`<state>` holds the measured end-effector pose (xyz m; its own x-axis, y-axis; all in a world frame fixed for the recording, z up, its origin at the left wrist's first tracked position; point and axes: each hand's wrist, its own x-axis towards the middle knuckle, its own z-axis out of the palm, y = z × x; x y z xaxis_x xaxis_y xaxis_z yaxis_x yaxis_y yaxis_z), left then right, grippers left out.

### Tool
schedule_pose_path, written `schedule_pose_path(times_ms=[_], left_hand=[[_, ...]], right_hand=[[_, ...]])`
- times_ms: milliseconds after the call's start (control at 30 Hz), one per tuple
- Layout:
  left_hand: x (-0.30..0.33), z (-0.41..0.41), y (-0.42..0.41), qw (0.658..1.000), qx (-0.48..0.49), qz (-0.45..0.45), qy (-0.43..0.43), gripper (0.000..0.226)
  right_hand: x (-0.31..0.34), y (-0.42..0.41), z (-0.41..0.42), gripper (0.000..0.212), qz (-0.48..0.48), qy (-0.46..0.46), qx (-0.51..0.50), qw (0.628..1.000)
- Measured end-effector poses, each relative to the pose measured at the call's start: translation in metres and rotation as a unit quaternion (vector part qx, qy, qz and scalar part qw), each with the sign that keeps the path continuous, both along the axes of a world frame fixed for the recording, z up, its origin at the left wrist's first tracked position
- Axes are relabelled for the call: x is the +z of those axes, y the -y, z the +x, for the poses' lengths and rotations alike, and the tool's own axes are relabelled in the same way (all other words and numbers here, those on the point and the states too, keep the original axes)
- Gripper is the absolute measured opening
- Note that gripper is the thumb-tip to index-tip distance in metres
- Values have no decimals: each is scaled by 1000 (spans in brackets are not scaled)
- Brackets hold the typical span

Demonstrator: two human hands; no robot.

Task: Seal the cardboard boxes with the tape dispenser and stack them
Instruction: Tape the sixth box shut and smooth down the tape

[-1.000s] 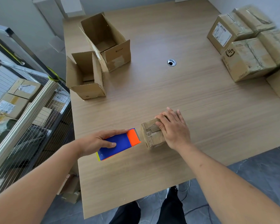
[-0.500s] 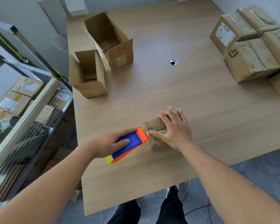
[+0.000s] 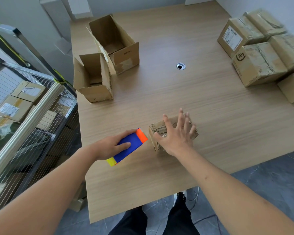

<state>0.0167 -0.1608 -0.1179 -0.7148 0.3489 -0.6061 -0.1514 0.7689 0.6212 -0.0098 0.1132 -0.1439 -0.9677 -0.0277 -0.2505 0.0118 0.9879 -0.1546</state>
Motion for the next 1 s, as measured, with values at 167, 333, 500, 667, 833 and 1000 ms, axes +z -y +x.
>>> schedule_pose_path(times_ms=[167,333,500,667,833,1000], left_hand=[[13,1,5,999,-4,-2,-33,73],[21,7,8,997,-9,18,-69,86],[33,23,2,995,-15,42,-95,94],[42,40,-13,993,-13,47,-110,97],[52,57,-39,989,10,27,-144,103],[69,76,-76,985,30,33,-168,104]], right_hand=[[7,28,13,97,17,52,-58,997],[8,16,11,90,-11,48,68,996],[10,-14,5,94,-57,85,300,948],[18,-30,-5,97,10,81,388,918],[39,-37,10,57,-367,105,200,903],[59,-49,36,19,-552,181,92,809]])
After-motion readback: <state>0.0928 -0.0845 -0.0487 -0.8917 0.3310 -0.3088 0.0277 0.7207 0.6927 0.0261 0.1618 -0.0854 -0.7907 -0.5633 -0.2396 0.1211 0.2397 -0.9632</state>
